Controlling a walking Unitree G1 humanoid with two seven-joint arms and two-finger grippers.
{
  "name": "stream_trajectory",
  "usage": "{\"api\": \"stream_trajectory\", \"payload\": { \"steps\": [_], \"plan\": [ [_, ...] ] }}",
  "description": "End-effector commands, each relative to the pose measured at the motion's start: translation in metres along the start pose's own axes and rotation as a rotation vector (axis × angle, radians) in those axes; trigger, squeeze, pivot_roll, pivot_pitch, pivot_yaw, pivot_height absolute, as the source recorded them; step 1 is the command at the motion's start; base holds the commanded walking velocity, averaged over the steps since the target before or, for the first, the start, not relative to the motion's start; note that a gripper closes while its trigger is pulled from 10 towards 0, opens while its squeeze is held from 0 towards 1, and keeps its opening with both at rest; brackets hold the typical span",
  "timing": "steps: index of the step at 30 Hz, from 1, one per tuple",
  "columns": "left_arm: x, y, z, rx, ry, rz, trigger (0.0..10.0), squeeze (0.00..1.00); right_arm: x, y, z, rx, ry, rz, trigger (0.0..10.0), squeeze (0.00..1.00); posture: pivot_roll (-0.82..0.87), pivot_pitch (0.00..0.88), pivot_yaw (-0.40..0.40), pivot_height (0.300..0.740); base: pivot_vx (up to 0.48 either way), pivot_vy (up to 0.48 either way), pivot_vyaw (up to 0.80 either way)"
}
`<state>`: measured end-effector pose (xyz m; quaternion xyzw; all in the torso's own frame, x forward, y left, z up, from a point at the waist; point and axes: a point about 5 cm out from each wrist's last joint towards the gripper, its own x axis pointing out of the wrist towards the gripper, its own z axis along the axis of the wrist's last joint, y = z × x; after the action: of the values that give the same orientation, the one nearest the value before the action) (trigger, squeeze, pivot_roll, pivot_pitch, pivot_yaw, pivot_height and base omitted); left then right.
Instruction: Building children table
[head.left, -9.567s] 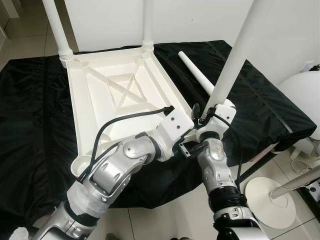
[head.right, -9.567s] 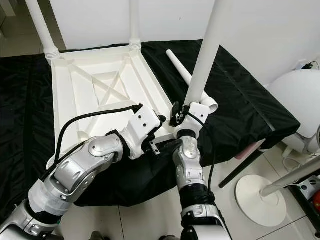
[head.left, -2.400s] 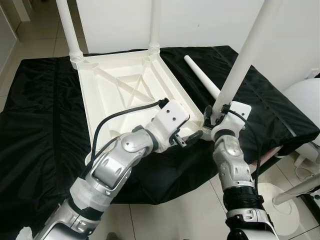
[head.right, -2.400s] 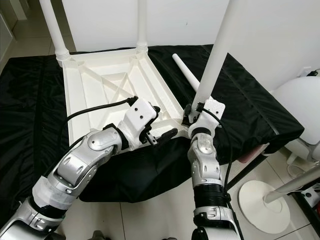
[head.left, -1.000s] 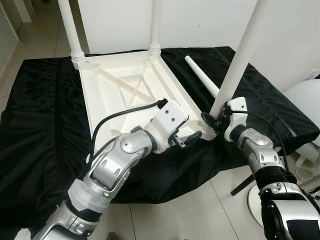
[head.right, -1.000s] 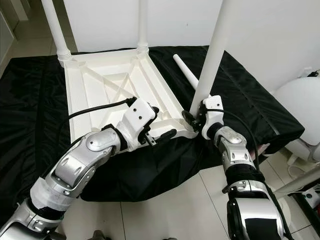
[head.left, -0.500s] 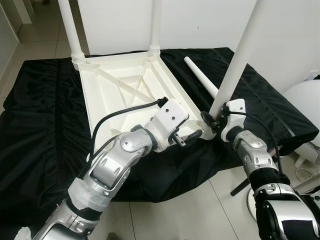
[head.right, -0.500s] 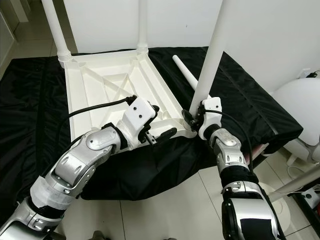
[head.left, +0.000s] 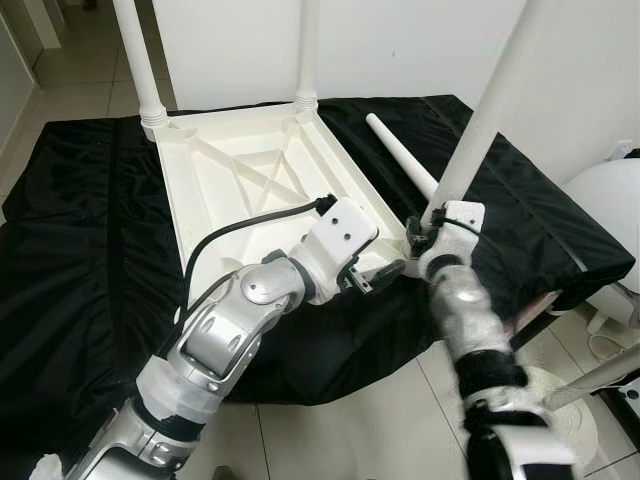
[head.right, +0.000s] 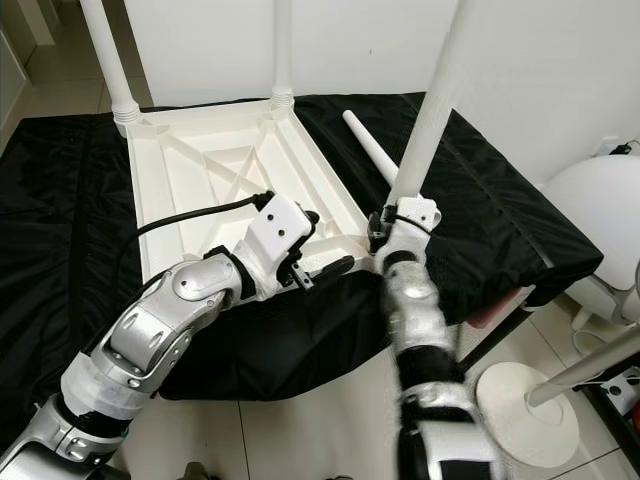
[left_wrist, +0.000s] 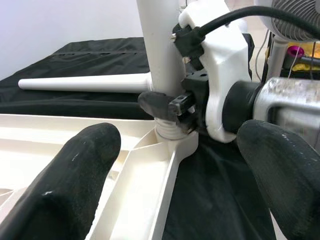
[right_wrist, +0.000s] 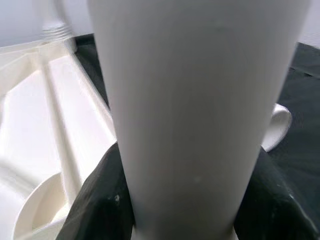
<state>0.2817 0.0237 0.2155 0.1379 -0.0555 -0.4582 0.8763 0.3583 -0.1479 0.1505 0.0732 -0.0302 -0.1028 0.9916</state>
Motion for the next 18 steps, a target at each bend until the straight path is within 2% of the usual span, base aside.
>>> {"api": "stream_trajectory", "payload": {
  "steps": [1, 4, 11, 12, 13, 18],
  "plan": [
    [0.001, -0.003, -0.003, 0.006, 0.016, -0.062, 10.0, 0.00, -0.007, 0.000, -0.011, 0.080, 0.048, -0.084, 10.0, 0.00, 0.01, 0.042, -0.007, 0.740, 0.000, 0.000, 0.00],
    [0.001, -0.002, -0.005, 0.007, 0.021, -0.062, 10.0, 0.00, -0.013, 0.019, -0.007, 0.057, 0.019, -0.010, 10.0, 0.00, 0.01, 0.036, -0.005, 0.740, 0.000, 0.000, 0.00],
    [0.003, 0.001, -0.003, 0.017, 0.015, -0.049, 10.0, 0.00, -0.016, 0.020, 0.000, 0.071, -0.001, -0.006, 10.0, 0.00, 0.01, 0.023, -0.014, 0.740, 0.000, 0.000, 0.00],
    [0.002, 0.001, -0.004, 0.016, 0.015, -0.048, 10.0, 0.00, -0.017, 0.021, 0.002, 0.059, -0.015, 0.005, 10.0, 0.36, 0.01, 0.023, -0.014, 0.740, 0.000, 0.000, 0.00],
    [0.002, 0.001, -0.004, 0.017, 0.016, -0.046, 10.0, 0.00, -0.018, 0.021, 0.003, 0.066, -0.027, 0.017, 10.0, 1.00, 0.01, 0.023, -0.014, 0.740, 0.000, 0.000, 0.00],
    [0.001, 0.003, -0.005, 0.021, 0.021, -0.035, 10.0, 0.00, -0.020, 0.014, 0.007, 0.051, -0.053, 0.027, 10.0, 1.00, 0.01, 0.023, -0.014, 0.740, 0.000, 0.000, 0.00]
  ]
}}
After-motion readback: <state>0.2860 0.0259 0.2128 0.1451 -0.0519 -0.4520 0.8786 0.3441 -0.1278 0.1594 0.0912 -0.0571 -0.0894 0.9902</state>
